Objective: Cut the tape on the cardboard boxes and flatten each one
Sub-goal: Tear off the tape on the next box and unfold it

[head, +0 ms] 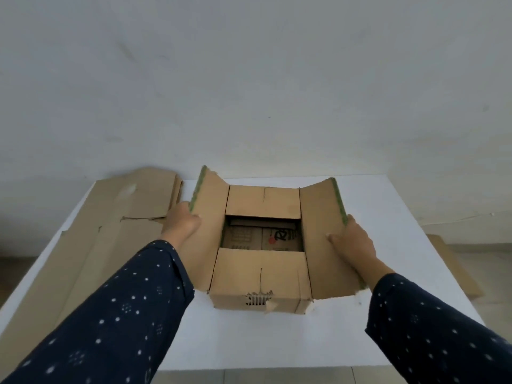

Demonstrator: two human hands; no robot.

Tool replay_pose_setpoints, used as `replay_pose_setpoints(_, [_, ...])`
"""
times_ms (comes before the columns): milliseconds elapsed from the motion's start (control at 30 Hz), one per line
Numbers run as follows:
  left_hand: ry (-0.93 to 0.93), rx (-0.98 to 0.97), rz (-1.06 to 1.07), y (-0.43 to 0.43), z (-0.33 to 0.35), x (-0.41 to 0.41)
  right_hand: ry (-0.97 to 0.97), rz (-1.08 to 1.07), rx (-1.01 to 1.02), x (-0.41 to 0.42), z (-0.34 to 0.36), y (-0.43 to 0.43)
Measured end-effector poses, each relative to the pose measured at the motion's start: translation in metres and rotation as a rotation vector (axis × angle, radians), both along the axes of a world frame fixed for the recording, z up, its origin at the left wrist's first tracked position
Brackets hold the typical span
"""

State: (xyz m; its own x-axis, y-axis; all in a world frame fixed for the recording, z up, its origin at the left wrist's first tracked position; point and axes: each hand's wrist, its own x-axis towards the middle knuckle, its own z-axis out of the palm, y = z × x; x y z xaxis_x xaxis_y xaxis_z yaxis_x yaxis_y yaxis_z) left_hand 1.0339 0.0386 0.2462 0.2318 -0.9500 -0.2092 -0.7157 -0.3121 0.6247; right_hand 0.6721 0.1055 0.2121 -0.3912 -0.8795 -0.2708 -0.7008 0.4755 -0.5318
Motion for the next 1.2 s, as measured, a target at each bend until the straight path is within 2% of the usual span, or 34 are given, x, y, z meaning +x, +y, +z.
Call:
replay_pose_setpoints(100, [-0.250,0.051,-0.009,0.013,-0.009,0.007,0.426,0.231,0.020,0.011,-0.016,0.008])
replay_pose_setpoints(167, [-0.355,0.119,-0.037,0.023,-0.021,0.003,0.466,0.432,-0.047,0.027,-0.024,0.010])
replay_pose_setpoints(233, [-0.291,0.143,-0.001,0.028,-0.033,0.000,0.369,0.592,-0.027,0.047,-0.027,0.011])
replay_pose_setpoints(333, [-0.088,0.114,0.159,0.031,-0.039,-0.002,0.306,0.732,0.142,0.072,-0.036,0.011])
replay_pose_setpoints(400, [0.052,0.089,0.275,0.028,-0.035,-0.001,0.207,0.640,0.121,0.076,-0.034,0.006])
replay_pose_setpoints(467, [0.171,0.067,0.291,0.021,-0.025,0.003,-0.067,0.467,-0.003,0.070,-0.016,-0.004])
replay_pose_setpoints(533, [0.263,0.045,0.279,0.010,-0.005,0.006,-0.250,0.430,0.034,0.054,0.008,-0.020])
replay_pose_setpoints(633, [0.400,0.025,0.245,-0.010,0.034,0.001,-0.302,0.572,0.218,0.030,0.045,-0.038])
replay_pose_setpoints(733, [0.472,-0.006,0.176,-0.026,0.071,-0.014,-0.211,0.807,0.355,0.020,0.065,-0.047])
replay_pose_setpoints(800, [0.494,-0.011,0.116,-0.034,0.089,-0.030,-0.284,0.872,0.408,0.026,0.078,-0.044])
replay_pose_setpoints(867, [0.521,0.006,0.055,-0.034,0.105,-0.053,-0.408,0.844,0.362,0.037,0.091,-0.039])
replay_pose_setpoints(967, [0.559,0.038,-0.006,-0.032,0.115,-0.087,-0.500,0.766,0.138,0.056,0.103,-0.032])
replay_pose_setpoints(1067, [0.607,0.071,-0.033,-0.029,0.121,-0.111,-0.656,0.651,0.038,0.073,0.113,-0.026])
replay_pose_setpoints(1200, [0.713,0.131,-0.085,-0.025,0.125,-0.139,-0.560,0.569,-0.076,0.087,0.114,-0.030])
